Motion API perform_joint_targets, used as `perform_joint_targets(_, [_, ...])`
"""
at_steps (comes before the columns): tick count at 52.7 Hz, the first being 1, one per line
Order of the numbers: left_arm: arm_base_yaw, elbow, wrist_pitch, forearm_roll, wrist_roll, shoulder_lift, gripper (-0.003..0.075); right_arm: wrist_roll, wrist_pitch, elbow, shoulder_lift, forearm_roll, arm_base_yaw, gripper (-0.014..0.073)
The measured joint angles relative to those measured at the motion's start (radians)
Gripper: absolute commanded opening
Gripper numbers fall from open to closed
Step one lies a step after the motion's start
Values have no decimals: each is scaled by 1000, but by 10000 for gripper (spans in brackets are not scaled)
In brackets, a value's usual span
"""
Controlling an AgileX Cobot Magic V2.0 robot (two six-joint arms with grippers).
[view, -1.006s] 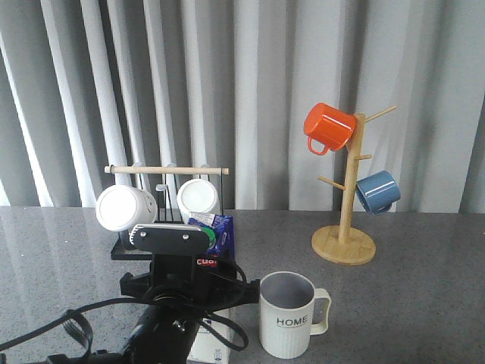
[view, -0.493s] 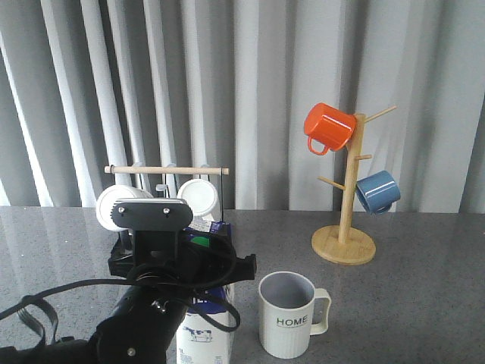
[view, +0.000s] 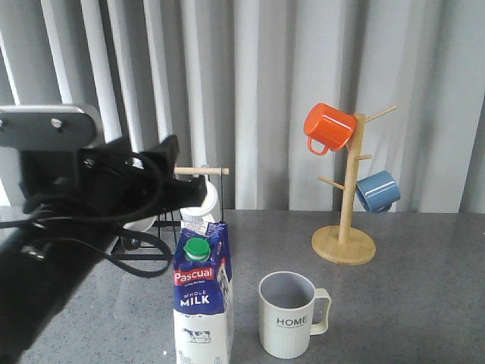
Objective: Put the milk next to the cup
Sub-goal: 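Open the left gripper and raise it away from the carton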
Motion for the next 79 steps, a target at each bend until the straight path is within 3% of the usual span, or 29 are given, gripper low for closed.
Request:
perform_joint_targets(6, [0, 0, 3, -50, 98, -91, -12, 0, 0, 0, 0, 0, 0, -3])
perform_joint_targets(14, [0, 0, -29, -156, 284, -199, -8, 0, 0, 0, 0, 0, 0, -3])
perform_joint_targets(21, [0, 0, -101, -207, 369, -272, -8, 0, 0, 0, 0, 0, 0, -3])
perform_joint_targets(31, [0, 0, -158, -229, 384, -334, -8, 0, 0, 0, 0, 0, 0, -3])
perform_joint_targets(59, [0, 0, -143, -229, 387, -346, -8, 0, 0, 0, 0, 0, 0, -3])
perform_joint_targets(65, [0, 0, -34, -151, 322, -353, -8, 0, 0, 0, 0, 0, 0, -3])
perform_joint_targets(69, [0, 1, 50, -14, 194, -375, -8, 0, 0, 0, 0, 0, 0, -3])
perform_joint_targets(79, [69, 96, 105, 271, -104, -462, -8, 0, 1, 0, 0, 0, 0, -3])
